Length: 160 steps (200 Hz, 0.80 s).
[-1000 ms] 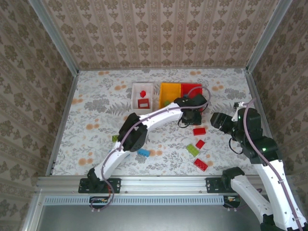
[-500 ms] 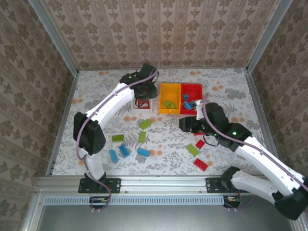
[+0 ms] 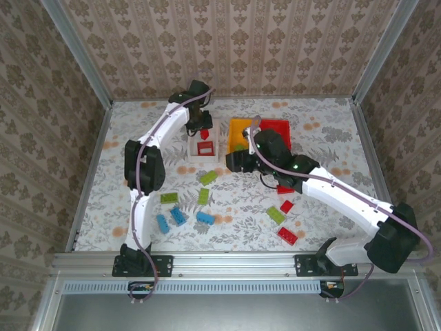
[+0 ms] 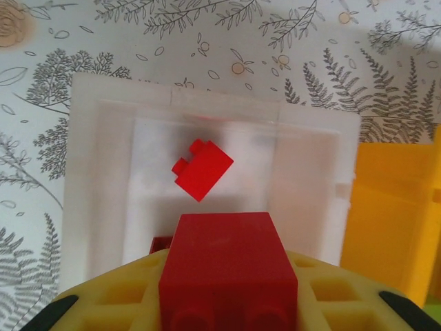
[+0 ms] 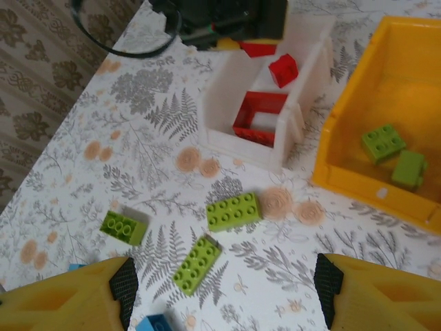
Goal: Sort the legos into containers by color
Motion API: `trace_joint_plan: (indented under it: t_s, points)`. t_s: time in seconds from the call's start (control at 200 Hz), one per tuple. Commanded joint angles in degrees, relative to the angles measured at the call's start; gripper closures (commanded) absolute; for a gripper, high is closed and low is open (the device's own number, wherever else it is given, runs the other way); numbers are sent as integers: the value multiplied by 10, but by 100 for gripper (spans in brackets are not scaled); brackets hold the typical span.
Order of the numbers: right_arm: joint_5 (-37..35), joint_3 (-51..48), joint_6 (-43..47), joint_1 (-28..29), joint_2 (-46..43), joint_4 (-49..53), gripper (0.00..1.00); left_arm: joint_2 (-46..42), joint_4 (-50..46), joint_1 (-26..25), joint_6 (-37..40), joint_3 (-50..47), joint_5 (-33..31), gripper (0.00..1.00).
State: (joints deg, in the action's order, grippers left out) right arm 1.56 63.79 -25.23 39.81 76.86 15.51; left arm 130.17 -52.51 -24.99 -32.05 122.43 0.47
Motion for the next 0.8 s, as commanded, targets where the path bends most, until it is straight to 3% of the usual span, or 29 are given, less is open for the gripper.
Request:
trace_joint_plan:
  t_s: [0.0, 0.185, 0.43, 0.795]
  points:
    - [8, 37, 2, 1, 23, -16, 28, 17, -3, 16, 8, 13, 48, 68]
    - [7, 50, -1, -4, 49, -8, 27, 25, 20, 13, 0, -4, 84, 59]
    - [7, 51, -6, -9, 55, -4, 26, 16, 5, 9, -2, -10, 67, 42]
    - [-23, 28, 17, -17, 12, 39, 26, -105, 6, -8, -19, -75, 16, 43]
